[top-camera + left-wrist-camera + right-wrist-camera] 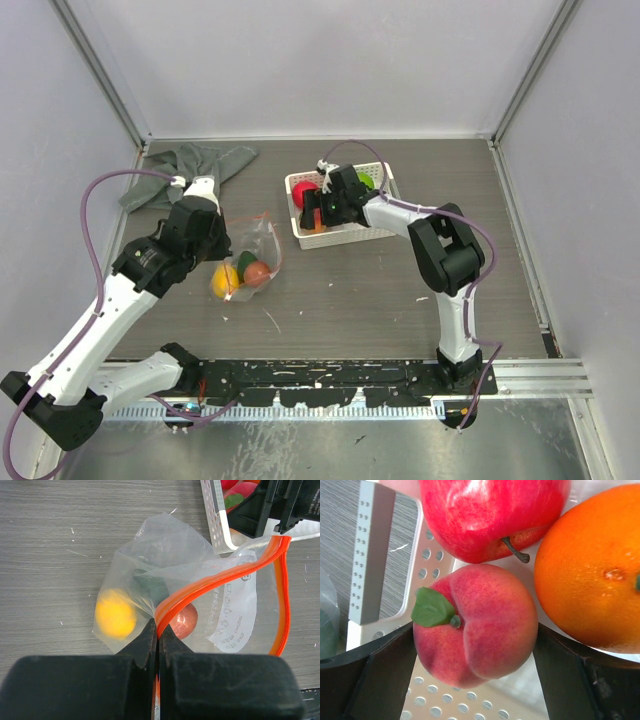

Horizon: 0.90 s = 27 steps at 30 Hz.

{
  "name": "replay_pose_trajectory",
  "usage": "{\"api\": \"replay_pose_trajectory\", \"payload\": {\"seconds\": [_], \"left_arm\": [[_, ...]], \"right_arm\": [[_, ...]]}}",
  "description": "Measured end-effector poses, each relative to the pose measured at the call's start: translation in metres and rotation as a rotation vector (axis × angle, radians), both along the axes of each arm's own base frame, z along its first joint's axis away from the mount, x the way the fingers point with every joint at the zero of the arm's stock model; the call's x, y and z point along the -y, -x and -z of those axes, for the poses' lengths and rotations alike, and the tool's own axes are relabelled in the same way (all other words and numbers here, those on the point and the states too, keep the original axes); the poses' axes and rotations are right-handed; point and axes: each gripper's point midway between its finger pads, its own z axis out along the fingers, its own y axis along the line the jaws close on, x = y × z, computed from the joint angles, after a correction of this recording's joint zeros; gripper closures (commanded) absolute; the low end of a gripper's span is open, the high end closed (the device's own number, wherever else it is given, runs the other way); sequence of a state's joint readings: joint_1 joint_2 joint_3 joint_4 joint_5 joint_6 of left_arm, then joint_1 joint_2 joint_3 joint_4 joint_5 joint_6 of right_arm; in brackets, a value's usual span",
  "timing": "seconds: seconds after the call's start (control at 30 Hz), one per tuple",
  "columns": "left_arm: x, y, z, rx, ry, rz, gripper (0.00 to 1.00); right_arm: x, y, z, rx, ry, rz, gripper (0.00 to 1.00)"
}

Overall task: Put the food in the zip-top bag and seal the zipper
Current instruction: Pick up the fake fruit from the bin.

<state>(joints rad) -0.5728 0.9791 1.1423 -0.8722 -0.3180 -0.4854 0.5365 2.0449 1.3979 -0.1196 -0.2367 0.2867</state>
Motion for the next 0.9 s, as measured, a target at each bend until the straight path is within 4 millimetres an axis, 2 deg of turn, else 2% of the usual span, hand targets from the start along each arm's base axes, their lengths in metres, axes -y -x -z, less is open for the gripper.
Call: {"api": "replay_pose_trajectory", "payload": {"seconds": [0.1, 0.37, 0.63, 0.73, 0.9], "left_arm": [[0.001, 0.000, 0.000, -0.001, 0.002, 0.002, 1.00], [0.002, 0.001, 0.000, -0.004, 0.008, 0.005, 1.00], [0.005, 0.002, 0.001, -0.010, 0.018, 0.017, 1.00], [0.005, 0.002, 0.001, -0.013, 0.019, 0.019, 1.00], [0.006, 0.001, 0.003, -0.019, 0.019, 0.023, 1.00]], "right_arm": [[-0.001, -0.001, 0.006, -0.004, -0.002, -0.003, 0.14], [-0.002, -0.003, 0.005, 0.011, -0.004, -0.003, 0.29], [0.008, 0.004, -0.002, 0.037, 0.018, 0.003, 0.38], [0.013, 0.005, -0.017, 0.068, 0.023, 0.010, 0.39], [0.020, 0.006, -0.058, 0.154, 0.010, 0.017, 0.41]]}}
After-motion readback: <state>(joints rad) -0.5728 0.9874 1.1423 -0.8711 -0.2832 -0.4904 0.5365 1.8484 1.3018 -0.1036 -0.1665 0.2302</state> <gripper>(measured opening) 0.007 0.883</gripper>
